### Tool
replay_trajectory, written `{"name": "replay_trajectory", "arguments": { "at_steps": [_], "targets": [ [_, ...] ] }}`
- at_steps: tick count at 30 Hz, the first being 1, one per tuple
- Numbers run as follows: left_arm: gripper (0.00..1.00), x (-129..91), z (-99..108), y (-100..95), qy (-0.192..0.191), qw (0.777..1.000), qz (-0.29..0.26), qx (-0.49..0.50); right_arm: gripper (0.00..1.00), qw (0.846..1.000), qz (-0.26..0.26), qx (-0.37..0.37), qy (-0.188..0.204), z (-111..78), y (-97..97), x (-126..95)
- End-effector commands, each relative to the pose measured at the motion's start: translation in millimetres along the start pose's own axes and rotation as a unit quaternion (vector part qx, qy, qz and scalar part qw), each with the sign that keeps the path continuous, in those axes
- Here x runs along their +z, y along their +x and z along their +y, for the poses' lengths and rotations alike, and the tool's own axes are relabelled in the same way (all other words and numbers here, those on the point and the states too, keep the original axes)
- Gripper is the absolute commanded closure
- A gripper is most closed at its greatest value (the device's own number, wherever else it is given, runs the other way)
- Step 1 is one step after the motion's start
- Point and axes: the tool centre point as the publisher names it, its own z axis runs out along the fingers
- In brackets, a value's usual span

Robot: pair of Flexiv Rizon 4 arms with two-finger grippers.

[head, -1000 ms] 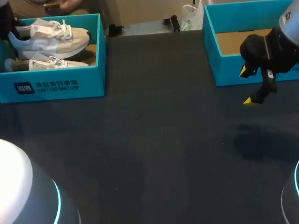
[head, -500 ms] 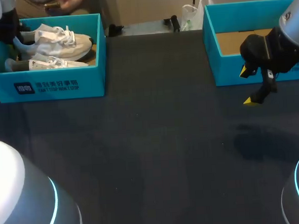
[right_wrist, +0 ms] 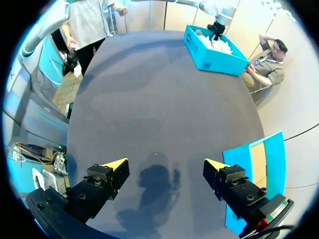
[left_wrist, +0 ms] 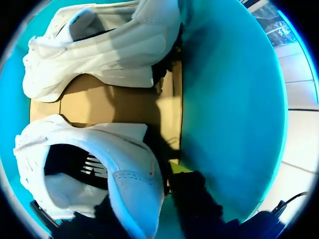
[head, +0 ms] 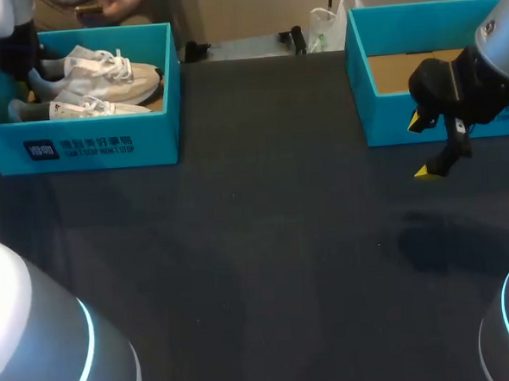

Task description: Take the shoe out of the shoebox, open the shoe tongue, remove and reinsert the insole, then place the shoe into the shoebox

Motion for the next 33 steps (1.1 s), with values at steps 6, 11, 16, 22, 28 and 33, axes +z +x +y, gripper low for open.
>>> {"name": "replay_trajectory", "arguments": {
  "at_steps": [6,11,16,22,28,33],
  "targets": [
    [0.22,-18,0,4.4,0.02,1.0,-0.009,0.014,0.0,1.0,-0.001,0.0,0.0,-0.5,0.5,1],
    [0.22,-36,-7,3.8,0.019,0.999,-0.021,0.021,0.0,1.0,-0.001,0.0,0.0,-0.5,0.5,1],
    [0.41,-52,-16,0.9,0.018,0.999,-0.027,0.03,0.0,1.0,-0.001,0.0,0.0,-0.5,0.5,1],
    [0.36,-71,-29,-3.0,0.016,0.998,-0.041,0.042,0.0,1.0,-0.001,0.0,0.0,-0.5,0.5,1],
    [0.37,-90,-42,-5.8,0.007,0.997,-0.053,0.05,0.0,1.0,-0.001,0.0,0.0,-0.5,0.5,1],
    [0.42,-101,-59,-5.6,0.007,0.997,-0.059,0.05,0.0,1.0,-0.001,0.0,0.0,-0.5,0.5,1]
  ]
}}
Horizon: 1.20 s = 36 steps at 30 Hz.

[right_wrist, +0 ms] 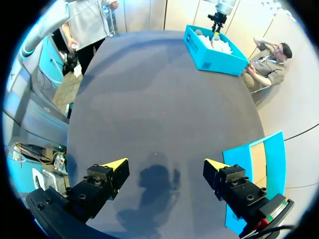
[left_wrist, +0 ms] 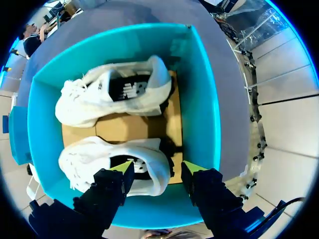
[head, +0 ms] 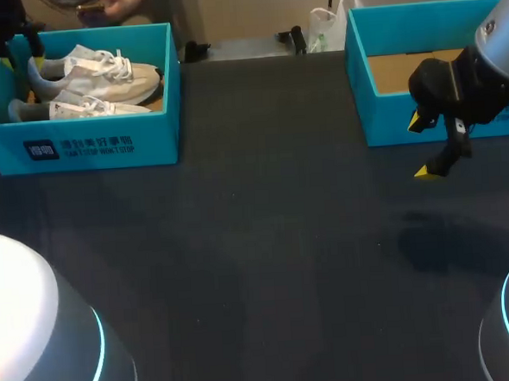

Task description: Take the shoe out of the shoebox, open the shoe tongue, remove and reinsert the insole, then place the shoe into the shoebox

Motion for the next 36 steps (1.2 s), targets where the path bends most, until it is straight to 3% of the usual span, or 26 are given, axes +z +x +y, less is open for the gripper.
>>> {"name": "replay_trajectory", "arguments": {
  "at_steps": [1,4,9,18,24,36],
  "targets": [
    [0.42,-13,-35,-3.0,-0.016,1.0,0.001,-0.004,0.0,1.0,-0.001,0.0,0.0,-0.5,0.5,1],
    [0.5,-18,-50,-2.6,-0.027,1.0,-0.001,-0.006,0.0,1.0,-0.001,0.0,0.0,-0.5,0.5,1],
    [0.45,-25,-68,-1.3,-0.027,1.0,-0.001,-0.007,0.0,1.0,-0.001,0.0,0.0,-0.5,0.5,1],
    [0.0,-36,-95,5.4,-0.028,1.0,0.013,-0.001,0.0,1.0,-0.001,0.0,0.0,-0.5,0.5,1],
    [0.0,-52,-109,9.9,-0.014,1.0,0.017,0.006,0.0,1.0,-0.001,0.0,0.0,-0.5,0.5,1],
    [0.0,-52,-109,9.9,-0.014,1.0,0.017,0.006,0.0,1.0,-0.001,0.0,0.0,-0.5,0.5,1]
  ]
}}
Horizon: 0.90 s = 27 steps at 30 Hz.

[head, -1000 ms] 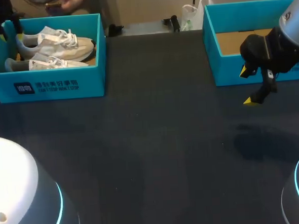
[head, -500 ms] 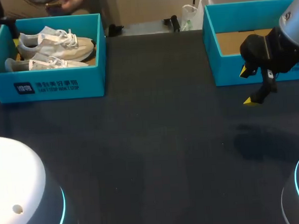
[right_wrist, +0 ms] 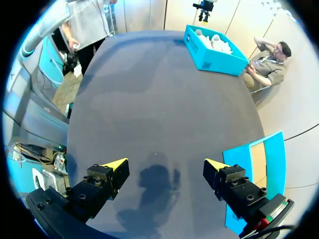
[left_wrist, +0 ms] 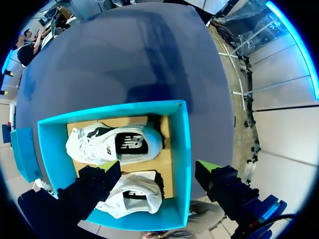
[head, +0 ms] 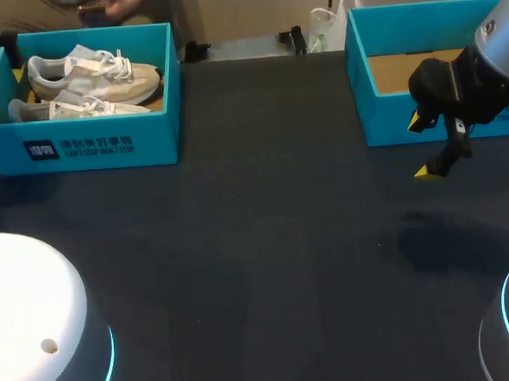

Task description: Take the shoe out of the shoebox, open the shoe tongue, remove and reinsert the insole, then place the shoe into the shoebox

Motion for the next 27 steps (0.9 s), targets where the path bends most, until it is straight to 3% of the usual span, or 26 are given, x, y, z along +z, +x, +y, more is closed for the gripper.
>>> {"name": "replay_trajectory", "arguments": {
  "at_steps": [1,4,12,15,16,20,22,27],
  "targets": [
    [0.0,0,-3,-0.3,-0.005,1.0,0.001,0.0,0.0,1.0,-0.001,0.0,0.0,-0.5,0.5,1],
    [0.0,0,-3,-0.3,-0.005,1.0,0.001,0.0,0.0,1.0,-0.001,0.0,0.0,-0.5,0.5,1],
    [0.0,26,-19,-7.5,0.0,1.0,0.017,-0.006,0.0,1.0,-0.001,0.0,0.0,-0.5,0.5,1],
    [0.3,33,-21,-9.5,0.003,1.0,0.018,-0.007,0.0,1.0,-0.001,0.0,0.0,-0.5,0.5,1],
    [0.35,35,-21,-10.5,0.002,1.0,0.018,-0.01,0.0,1.0,-0.001,0.0,0.0,-0.5,0.5,1],
    [0.43,44,-19,-13.2,0.005,1.0,0.012,-0.011,0.0,1.0,-0.001,0.0,0.0,-0.5,0.5,1],
    [0.52,47,-19,-13.9,0.005,1.0,0.012,-0.011,0.0,1.0,-0.001,0.0,0.0,-0.5,0.5,1],
    [0.51,56,-14,-13.5,0.009,1.0,0.014,-0.019,0.0,1.0,-0.001,0.0,0.0,-0.5,0.5,1]
  ]
}}
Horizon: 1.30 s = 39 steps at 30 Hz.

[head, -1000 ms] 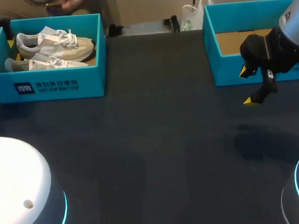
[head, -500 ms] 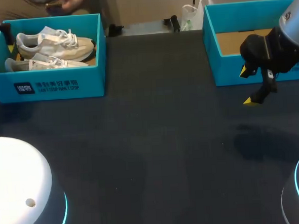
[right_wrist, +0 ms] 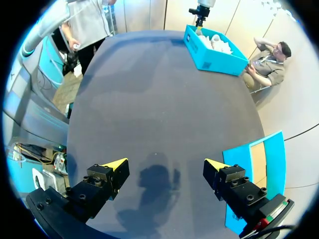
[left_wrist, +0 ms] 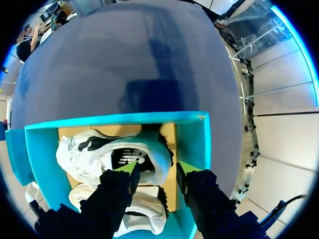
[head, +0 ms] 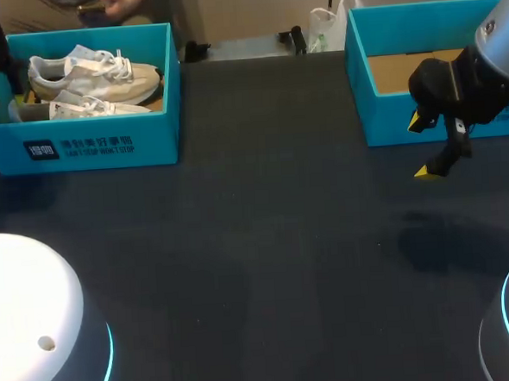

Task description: Take the shoe out of the shoebox, open the shoe tongue, remove and reinsert the insole, then place the shoe into the shoebox

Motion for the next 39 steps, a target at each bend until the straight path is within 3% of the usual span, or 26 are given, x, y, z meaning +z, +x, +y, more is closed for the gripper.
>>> {"name": "replay_trajectory", "arguments": {
  "at_steps": [1,25,39],
  "targets": [
    [0.51,9,7,0.1,0.0,1.0,0.001,-0.005,0.0,1.0,-0.001,0.0,0.0,-0.5,0.5,1],
    [0.51,52,13,11.8,-0.016,1.0,-0.008,-0.017,0.0,1.0,-0.001,0.0,0.0,-0.5,0.5,1],
    [0.52,70,15,15.5,0.008,1.0,-0.004,-0.014,0.0,1.0,-0.001,0.0,0.0,-0.5,0.5,1]
  ]
}}
